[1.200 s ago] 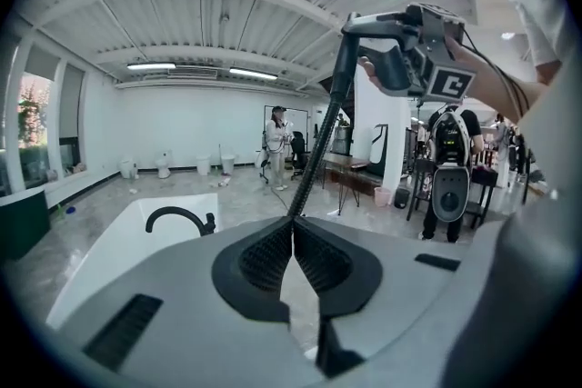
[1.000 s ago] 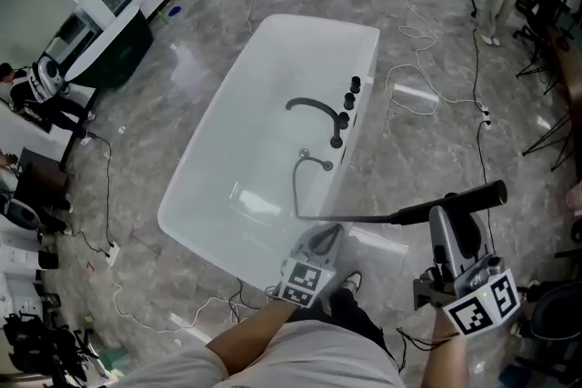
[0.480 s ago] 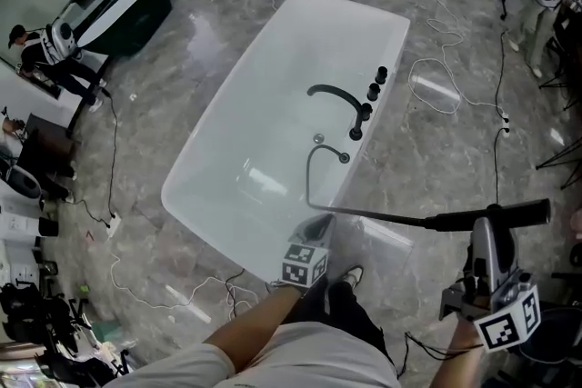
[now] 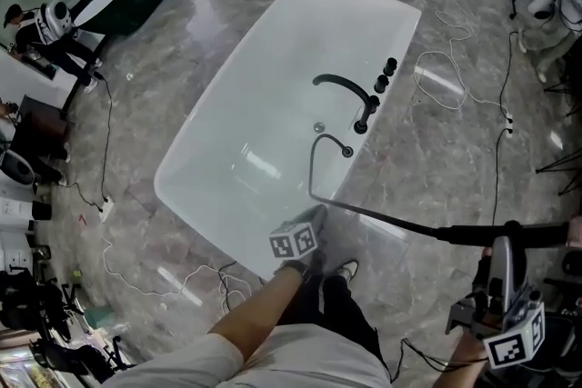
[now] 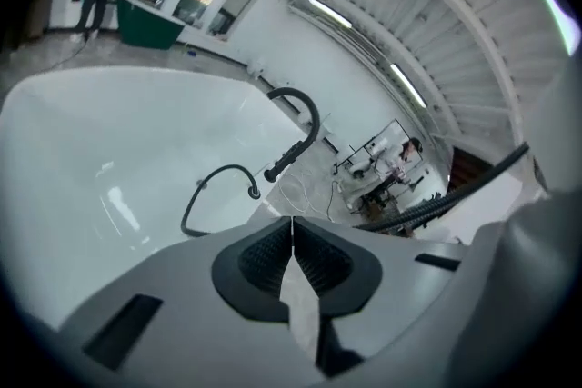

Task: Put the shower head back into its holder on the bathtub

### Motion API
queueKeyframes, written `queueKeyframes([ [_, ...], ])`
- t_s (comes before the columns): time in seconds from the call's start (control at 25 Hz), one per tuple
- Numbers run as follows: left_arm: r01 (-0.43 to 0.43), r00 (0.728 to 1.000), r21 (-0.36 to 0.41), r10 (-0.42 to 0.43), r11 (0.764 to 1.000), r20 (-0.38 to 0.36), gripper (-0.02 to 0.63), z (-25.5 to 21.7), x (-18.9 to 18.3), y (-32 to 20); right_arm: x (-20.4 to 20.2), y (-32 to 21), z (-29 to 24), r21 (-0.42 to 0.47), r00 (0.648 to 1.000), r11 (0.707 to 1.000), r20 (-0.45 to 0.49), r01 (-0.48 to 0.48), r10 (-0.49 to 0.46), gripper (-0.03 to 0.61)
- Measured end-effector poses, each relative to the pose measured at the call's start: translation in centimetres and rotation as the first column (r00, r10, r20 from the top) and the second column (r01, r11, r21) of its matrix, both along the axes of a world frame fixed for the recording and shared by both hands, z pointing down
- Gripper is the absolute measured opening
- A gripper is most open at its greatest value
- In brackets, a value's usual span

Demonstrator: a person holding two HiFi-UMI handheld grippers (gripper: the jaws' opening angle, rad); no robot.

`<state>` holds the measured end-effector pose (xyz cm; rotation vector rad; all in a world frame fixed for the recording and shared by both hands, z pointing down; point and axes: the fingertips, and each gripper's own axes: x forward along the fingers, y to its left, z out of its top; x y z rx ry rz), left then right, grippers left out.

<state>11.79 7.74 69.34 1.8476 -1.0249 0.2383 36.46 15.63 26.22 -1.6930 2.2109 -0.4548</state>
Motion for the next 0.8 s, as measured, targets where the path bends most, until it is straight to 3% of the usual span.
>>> queueKeyframes([
  [0.16, 0.104, 0.986, -0.139, -0.121, 0.985, -0.117, 0.006, 2.6, -0.5, -0.9, 0.0, -0.3, 0.4, -0.01, 1.0, 1.0, -0.001, 0.002, -0.002, 0.137],
  [0.32, 0.179, 0.95, -0.263, -0.236, 0.948, -0.205, 0.008, 4.8, -0.8, -1.0, 0.4, -0.4, 0.7, -0.02, 1.0, 1.0, 0.012, 0.0, 0.0, 0.137],
  [0.4, 0.2, 0.92, -0.331, -0.292, 0.922, -0.26, 0.017, 5.8, -0.7, -1.1, 0.3, -0.3, 0.7, -0.021, 1.0, 1.0, 0.017, 0.003, -0.002, 0.137],
  [0.56, 0.223, 0.831, -0.459, -0.413, 0.86, -0.371, 0.091, 7.4, 0.0, -2.0, 0.1, -0.3, 0.9, -0.025, 0.999, 1.0, 0.046, 0.018, -0.017, 0.137],
  [0.68, 0.231, 0.791, -0.527, -0.473, 0.818, -0.387, 0.117, 8.6, 0.4, -2.7, -0.3, -0.7, 1.1, -0.037, 0.998, 0.999, 0.051, 0.033, -0.031, 0.137],
  [0.8, 0.233, 0.768, -0.585, -0.516, 0.777, -0.379, 0.128, 10.0, 0.4, -3.1, -0.7, -1.1, 1.4, -0.044, 0.998, 0.998, 0.051, 0.044, -0.042, 0.137],
])
